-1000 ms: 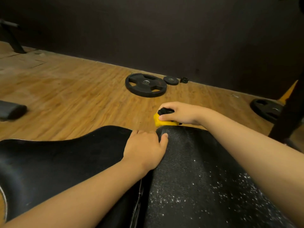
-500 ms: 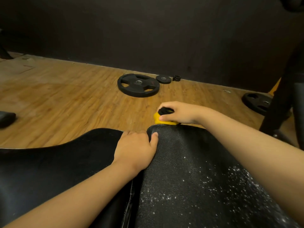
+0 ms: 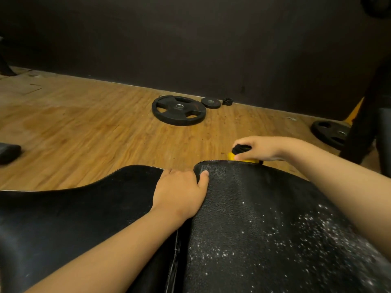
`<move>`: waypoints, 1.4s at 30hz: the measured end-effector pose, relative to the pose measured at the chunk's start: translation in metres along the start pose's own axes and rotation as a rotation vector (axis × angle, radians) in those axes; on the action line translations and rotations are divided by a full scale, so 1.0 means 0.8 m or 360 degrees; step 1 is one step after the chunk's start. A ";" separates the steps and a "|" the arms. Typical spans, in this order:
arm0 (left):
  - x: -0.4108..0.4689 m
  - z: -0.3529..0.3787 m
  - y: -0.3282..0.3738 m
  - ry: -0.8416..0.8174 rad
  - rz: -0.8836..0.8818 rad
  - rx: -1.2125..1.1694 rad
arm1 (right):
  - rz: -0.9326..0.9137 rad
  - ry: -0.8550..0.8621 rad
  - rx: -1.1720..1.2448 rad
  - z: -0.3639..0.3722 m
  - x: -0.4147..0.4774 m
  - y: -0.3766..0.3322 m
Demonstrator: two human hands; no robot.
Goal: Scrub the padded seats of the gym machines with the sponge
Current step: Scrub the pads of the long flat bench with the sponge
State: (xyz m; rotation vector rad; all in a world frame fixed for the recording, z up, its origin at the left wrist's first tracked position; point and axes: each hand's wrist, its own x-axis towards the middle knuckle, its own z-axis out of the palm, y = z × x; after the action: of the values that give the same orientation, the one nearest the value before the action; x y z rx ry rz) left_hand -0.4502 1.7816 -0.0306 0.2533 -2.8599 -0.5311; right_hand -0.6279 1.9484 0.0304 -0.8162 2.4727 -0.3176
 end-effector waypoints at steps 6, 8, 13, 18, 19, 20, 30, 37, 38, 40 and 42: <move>0.001 0.000 0.000 0.0024 -0.0026 -0.0023 | 0.0188 0.0046 0.0168 -0.001 -0.025 0.033; 0.002 0.002 0.000 0.0031 -0.0030 -0.0031 | 0.0130 0.0078 0.0259 0.007 -0.014 0.010; 0.003 0.003 -0.001 0.0020 -0.0025 0.0006 | -0.0076 0.0021 0.0381 0.030 0.026 -0.060; 0.006 0.004 -0.004 0.0017 0.0025 0.0048 | -0.0083 -0.0059 0.0312 0.021 0.017 -0.047; 0.006 0.005 -0.004 0.0017 0.0033 0.0046 | -0.0055 -0.0070 0.0264 0.016 0.011 -0.033; 0.006 0.004 -0.005 0.0018 0.0040 0.0042 | -0.0022 -0.0081 0.0251 0.011 0.004 -0.017; 0.009 0.006 -0.010 0.0008 0.0071 0.0016 | 0.0279 0.0111 0.0515 0.007 -0.104 0.147; 0.011 0.007 -0.014 0.0001 0.0041 0.0016 | 0.0514 0.0123 0.0704 0.015 -0.153 0.213; 0.011 0.007 -0.013 0.0008 0.0046 0.0015 | 0.0555 0.0129 0.0732 0.017 -0.160 0.221; 0.010 0.006 -0.011 0.0019 0.0056 0.0008 | 0.0656 0.0123 0.0789 0.021 -0.174 0.234; 0.011 0.006 -0.010 0.0028 0.0053 0.0005 | 0.0767 0.0110 0.0938 0.027 -0.187 0.242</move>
State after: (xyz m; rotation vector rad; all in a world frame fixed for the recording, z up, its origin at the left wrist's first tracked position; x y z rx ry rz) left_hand -0.4587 1.7741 -0.0366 0.2094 -2.8425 -0.5159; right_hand -0.6077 2.1916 0.0004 0.0336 2.3410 -0.8418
